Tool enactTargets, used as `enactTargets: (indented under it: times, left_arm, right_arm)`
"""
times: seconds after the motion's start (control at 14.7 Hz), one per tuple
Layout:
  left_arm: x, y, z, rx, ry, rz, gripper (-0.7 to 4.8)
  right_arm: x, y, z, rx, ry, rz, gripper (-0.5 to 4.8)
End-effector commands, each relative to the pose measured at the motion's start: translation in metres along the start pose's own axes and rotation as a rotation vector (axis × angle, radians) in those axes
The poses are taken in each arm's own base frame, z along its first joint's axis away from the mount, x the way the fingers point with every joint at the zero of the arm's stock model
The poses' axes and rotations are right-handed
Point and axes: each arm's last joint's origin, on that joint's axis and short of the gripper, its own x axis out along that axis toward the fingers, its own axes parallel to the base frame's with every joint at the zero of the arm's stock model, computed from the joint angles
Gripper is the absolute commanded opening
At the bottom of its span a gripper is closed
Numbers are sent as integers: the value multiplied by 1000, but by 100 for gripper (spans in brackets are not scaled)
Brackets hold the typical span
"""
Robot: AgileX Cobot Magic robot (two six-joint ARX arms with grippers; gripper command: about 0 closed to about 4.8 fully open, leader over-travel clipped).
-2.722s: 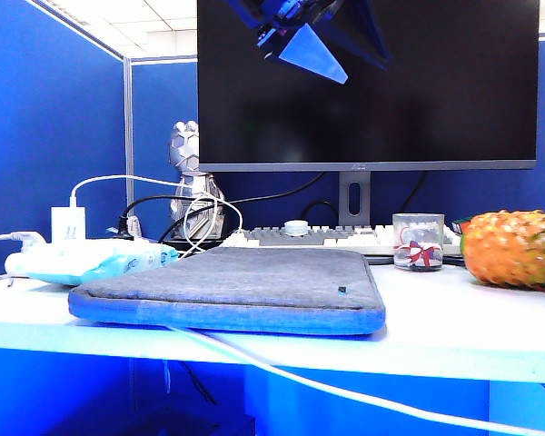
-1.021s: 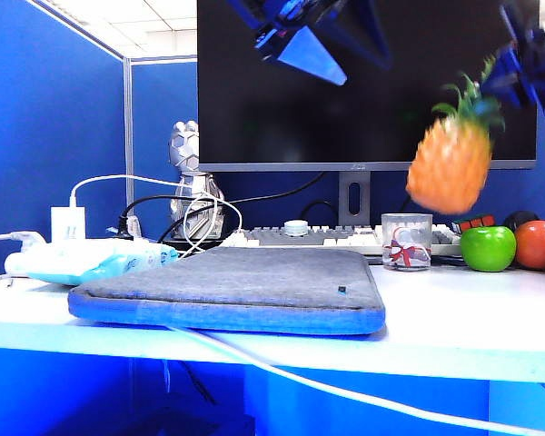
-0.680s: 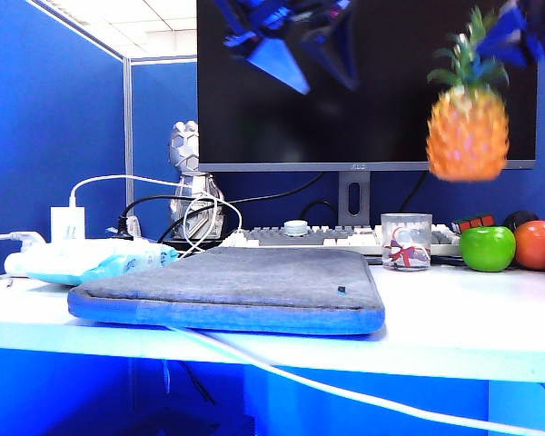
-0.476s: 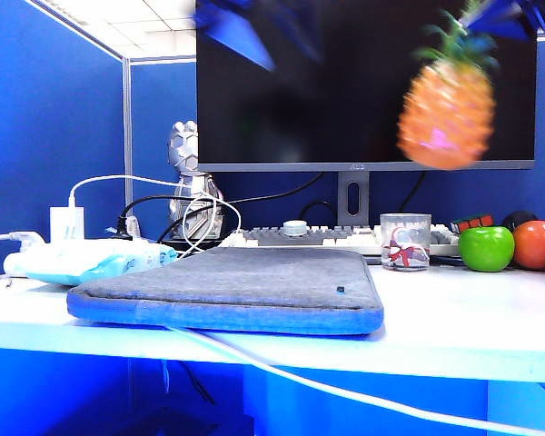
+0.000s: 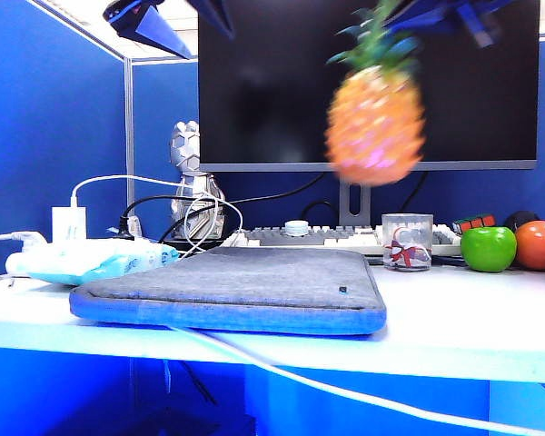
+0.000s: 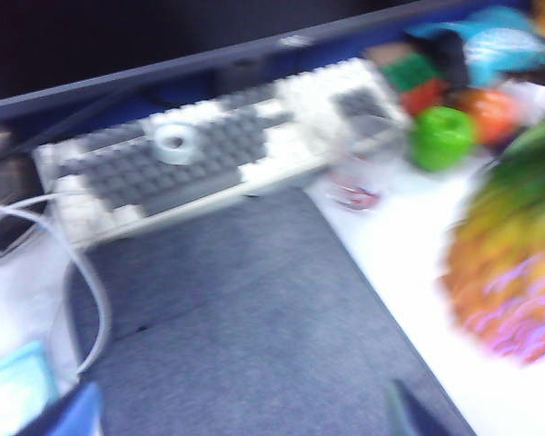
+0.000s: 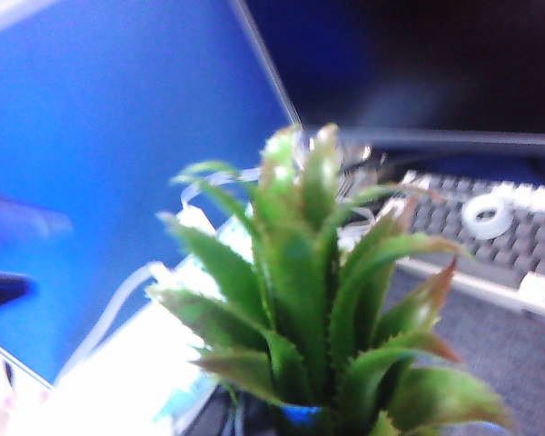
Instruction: Pick up the pineapple and place it above the gray bag.
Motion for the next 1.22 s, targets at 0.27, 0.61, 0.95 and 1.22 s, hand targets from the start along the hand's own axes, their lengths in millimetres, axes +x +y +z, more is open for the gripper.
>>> enactTargets:
  times: [0.27,0.61,0.95,1.22]
  left_arm:
    - [16,2,-56,52,106,-206,425]
    - [-43,-17,-56,181,-54,-320,425]
    - [-61,-26,-58,281,-113,-448,402]
    - [-88,-23,-78,288,-146,-362,389]
  right_arm:
    - [46,12,-25,-73,-6,39,-8]
    - [71,3,-45,-85,3,45,-8]
    - [110,36,-58,-129,13,142,-8]
    - [117,29,-73,-186,96,83,-8]
